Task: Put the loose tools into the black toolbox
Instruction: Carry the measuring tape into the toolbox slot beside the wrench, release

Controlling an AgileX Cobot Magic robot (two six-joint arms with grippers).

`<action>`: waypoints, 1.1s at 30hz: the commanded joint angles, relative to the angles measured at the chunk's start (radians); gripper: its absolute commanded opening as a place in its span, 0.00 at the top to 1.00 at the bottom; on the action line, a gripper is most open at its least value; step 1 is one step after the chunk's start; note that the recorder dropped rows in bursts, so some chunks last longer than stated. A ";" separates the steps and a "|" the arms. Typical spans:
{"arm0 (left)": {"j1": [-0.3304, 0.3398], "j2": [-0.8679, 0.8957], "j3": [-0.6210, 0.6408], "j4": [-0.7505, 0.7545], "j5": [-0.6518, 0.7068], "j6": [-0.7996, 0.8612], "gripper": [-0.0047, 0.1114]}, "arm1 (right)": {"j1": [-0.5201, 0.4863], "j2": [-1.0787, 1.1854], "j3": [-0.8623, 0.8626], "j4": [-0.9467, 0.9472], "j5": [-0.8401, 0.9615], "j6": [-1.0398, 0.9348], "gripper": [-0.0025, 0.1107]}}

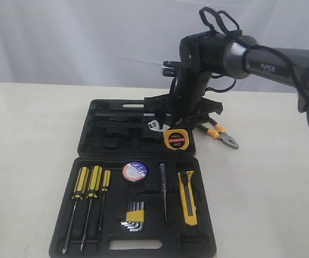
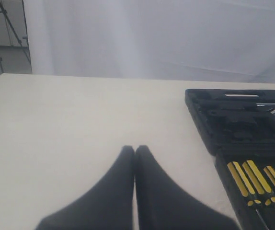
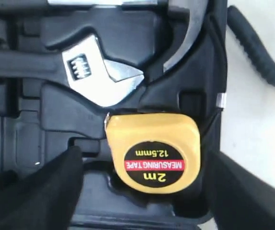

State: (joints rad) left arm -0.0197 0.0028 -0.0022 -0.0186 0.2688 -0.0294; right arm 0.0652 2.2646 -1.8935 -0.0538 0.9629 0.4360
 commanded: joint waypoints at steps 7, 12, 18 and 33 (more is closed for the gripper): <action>-0.002 -0.003 0.002 -0.002 0.000 0.000 0.96 | -0.002 0.004 -0.001 -0.015 -0.099 -0.127 0.98; -0.002 -0.003 0.002 -0.002 0.000 0.000 0.96 | -0.004 0.101 -0.001 -0.015 -0.063 -0.127 0.98; -0.002 -0.003 0.002 -0.002 0.000 0.000 0.96 | -0.004 0.089 -0.001 -0.019 -0.073 -0.149 0.98; -0.002 -0.003 0.002 -0.002 0.000 -0.002 0.96 | -0.004 0.056 -0.001 -0.026 -0.050 -0.153 0.98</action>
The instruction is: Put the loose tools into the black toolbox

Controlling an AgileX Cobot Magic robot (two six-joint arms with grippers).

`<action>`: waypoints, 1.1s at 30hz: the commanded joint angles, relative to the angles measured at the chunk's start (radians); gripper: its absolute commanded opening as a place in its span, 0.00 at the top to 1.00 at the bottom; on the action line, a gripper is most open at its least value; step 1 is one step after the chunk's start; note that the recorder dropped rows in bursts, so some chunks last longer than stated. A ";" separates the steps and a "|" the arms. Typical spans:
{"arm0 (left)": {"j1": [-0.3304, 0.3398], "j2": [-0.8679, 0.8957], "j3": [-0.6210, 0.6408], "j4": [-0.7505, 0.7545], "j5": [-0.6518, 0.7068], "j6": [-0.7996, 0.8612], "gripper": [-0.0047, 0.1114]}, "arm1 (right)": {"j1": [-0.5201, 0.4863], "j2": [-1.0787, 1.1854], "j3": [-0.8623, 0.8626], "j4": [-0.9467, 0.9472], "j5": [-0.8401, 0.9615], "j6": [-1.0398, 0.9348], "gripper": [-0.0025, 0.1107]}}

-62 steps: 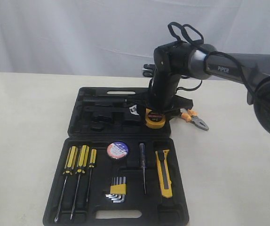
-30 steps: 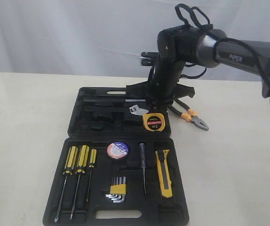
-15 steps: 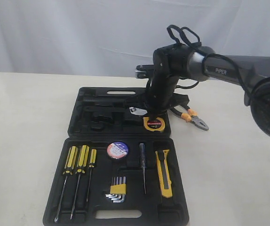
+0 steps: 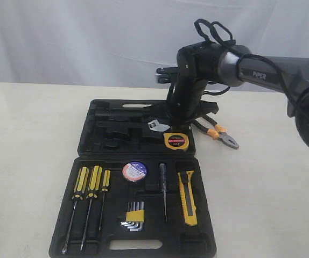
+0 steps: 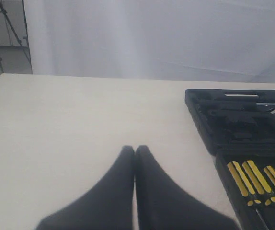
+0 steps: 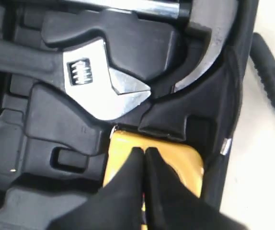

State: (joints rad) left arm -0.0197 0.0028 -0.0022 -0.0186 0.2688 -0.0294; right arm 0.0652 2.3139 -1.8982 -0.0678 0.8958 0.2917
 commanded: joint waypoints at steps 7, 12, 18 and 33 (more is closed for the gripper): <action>-0.002 -0.003 0.002 -0.002 0.000 -0.002 0.96 | -0.004 0.042 0.004 -0.012 0.055 -0.027 0.98; -0.002 -0.003 0.002 -0.002 0.000 -0.002 0.96 | -0.004 0.004 0.004 -0.012 0.044 -0.038 0.98; -0.002 -0.003 0.002 -0.002 0.000 -0.002 0.96 | -0.004 -0.084 0.004 -0.008 0.038 -0.084 0.98; -0.002 -0.003 0.002 -0.002 0.000 -0.002 0.96 | -0.128 -0.250 0.004 0.164 0.325 -0.273 0.98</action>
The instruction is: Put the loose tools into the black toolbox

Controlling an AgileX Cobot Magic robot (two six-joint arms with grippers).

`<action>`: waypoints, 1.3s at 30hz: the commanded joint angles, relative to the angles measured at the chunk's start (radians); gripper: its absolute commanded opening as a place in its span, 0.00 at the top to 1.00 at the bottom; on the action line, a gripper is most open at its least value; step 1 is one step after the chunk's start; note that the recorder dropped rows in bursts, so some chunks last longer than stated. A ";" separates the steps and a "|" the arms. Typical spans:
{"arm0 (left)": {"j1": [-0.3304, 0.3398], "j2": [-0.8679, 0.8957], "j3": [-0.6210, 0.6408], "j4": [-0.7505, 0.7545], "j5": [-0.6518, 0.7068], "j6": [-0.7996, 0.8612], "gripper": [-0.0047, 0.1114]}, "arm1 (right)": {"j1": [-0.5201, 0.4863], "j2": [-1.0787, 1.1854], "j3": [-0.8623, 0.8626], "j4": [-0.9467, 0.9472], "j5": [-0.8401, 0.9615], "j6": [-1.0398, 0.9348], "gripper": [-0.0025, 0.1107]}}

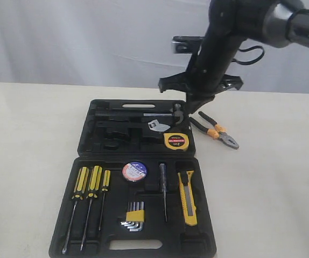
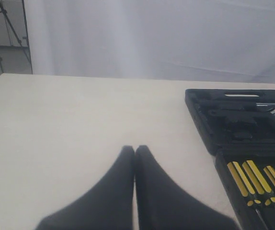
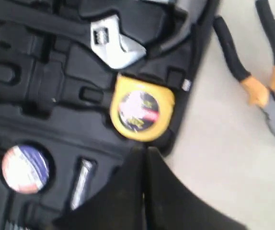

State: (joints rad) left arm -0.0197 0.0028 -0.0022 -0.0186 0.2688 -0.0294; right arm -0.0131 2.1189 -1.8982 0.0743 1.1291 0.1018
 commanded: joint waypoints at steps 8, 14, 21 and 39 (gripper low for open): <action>-0.002 -0.003 0.002 -0.002 0.000 -0.002 0.96 | -0.074 -0.263 0.088 -0.055 0.092 -0.071 0.98; -0.002 -0.003 0.002 -0.002 0.000 -0.002 0.96 | -0.074 -0.315 0.132 -0.144 0.092 -0.073 0.98; -0.002 -0.003 0.002 -0.002 0.000 -0.002 0.96 | -0.074 -0.337 0.132 -0.111 0.092 -0.067 0.98; -0.002 -0.003 0.002 -0.002 0.000 0.000 0.96 | -0.074 -0.381 0.132 -0.102 0.092 -0.040 0.98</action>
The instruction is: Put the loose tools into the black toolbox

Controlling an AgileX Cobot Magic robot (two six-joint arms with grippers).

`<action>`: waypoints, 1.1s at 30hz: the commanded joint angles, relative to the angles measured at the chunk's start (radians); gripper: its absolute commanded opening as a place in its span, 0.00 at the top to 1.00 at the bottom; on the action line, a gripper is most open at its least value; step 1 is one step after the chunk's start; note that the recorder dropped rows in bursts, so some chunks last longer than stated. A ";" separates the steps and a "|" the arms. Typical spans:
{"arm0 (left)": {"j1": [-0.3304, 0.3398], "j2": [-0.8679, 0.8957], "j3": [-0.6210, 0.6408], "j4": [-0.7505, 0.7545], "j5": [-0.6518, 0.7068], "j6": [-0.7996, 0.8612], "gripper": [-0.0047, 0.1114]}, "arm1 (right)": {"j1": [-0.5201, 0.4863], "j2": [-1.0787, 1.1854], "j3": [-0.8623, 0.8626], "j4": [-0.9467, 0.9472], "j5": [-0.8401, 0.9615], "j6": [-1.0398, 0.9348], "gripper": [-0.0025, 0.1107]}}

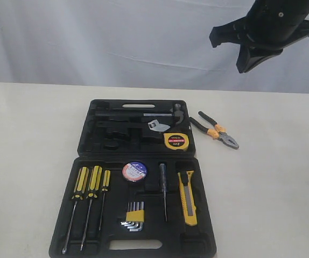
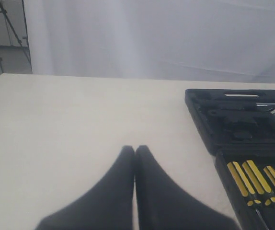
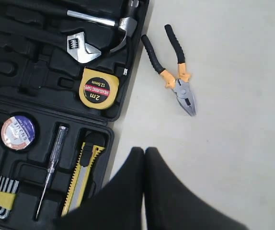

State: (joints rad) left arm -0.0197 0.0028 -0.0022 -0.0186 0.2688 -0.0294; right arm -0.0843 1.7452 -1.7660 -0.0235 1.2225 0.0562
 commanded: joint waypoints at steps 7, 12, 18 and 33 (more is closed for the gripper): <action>-0.002 -0.003 0.002 -0.002 0.000 0.000 0.96 | -0.003 0.016 0.001 -0.074 -0.001 0.014 0.98; -0.002 -0.003 0.002 -0.002 0.000 0.000 0.96 | -0.003 0.057 0.001 -0.105 -0.001 0.025 0.98; -0.002 -0.003 0.002 -0.002 0.000 0.000 0.96 | -0.006 0.111 0.001 -0.177 -0.001 0.025 0.98; -0.002 -0.003 0.002 -0.002 0.000 0.000 0.96 | -0.113 0.213 -0.003 -0.153 -0.224 -0.272 0.98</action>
State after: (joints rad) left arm -0.0197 0.0028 -0.0022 -0.0186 0.2688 -0.0294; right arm -0.1714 1.9457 -1.7660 -0.1967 1.0599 -0.1817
